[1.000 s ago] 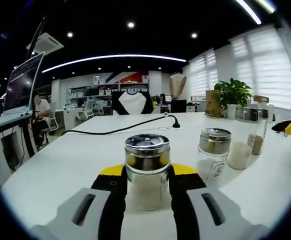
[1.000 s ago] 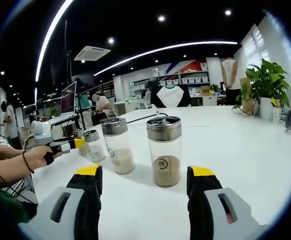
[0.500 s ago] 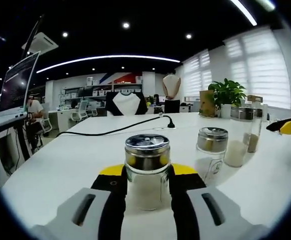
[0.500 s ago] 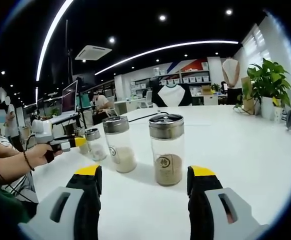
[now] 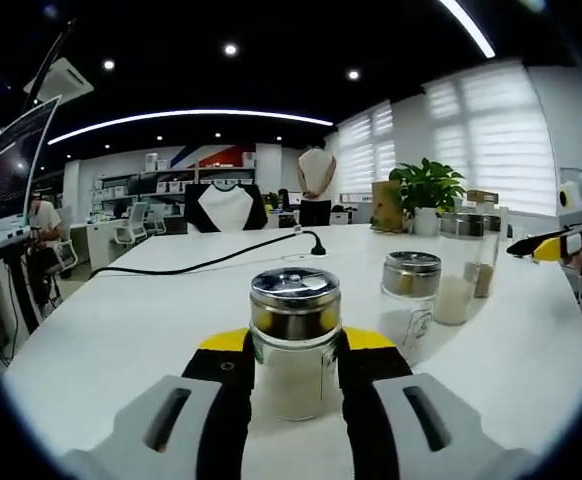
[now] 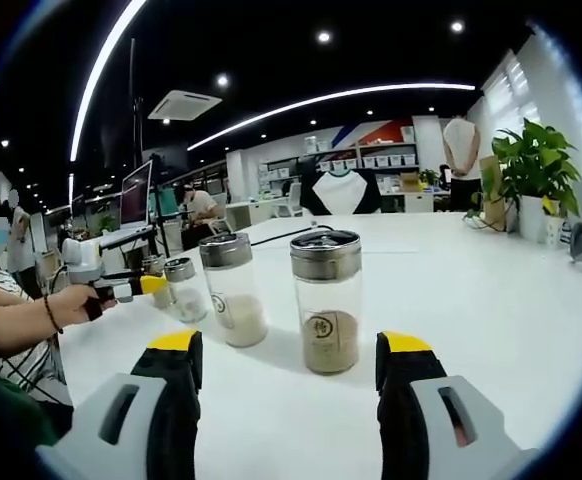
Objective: Rotate the seasoning bottle until the label or dispensing opening points toward the visible target arrow and the bottle remains upright within the marked orientation range
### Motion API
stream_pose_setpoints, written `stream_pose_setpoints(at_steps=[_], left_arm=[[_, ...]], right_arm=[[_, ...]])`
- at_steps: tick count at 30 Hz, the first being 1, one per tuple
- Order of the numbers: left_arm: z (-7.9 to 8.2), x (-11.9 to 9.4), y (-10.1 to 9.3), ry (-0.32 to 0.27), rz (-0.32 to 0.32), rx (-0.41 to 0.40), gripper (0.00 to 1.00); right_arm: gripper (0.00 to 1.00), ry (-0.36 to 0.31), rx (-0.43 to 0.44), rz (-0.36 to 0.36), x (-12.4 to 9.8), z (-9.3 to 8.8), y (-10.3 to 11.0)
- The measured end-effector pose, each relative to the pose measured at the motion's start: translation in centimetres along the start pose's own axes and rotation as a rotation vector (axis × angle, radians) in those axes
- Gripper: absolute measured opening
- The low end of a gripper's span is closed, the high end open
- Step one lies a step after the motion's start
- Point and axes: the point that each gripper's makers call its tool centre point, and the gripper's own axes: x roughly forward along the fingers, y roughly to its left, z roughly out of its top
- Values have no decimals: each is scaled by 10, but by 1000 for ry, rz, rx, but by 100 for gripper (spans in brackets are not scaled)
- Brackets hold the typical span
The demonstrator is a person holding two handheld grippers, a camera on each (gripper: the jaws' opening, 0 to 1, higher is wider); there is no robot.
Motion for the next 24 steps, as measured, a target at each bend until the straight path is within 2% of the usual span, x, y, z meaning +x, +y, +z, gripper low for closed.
stream_pose_setpoints(at_steps=[6,8,15,24], left_arm=[[0,1,-1,6,-53,11,34],[0,1,-2,7,-78,18,34],[1,2,-4,5,-123,27,34],[0,2,-5,10,-212,38,34]], right_arm=[[71,-5,-2,1,-1,2,0],[72,-20,-8,20,0,4,4],[72,-13,-21,20,0,5,5],[73,-7,-29,24,-1,4,5]])
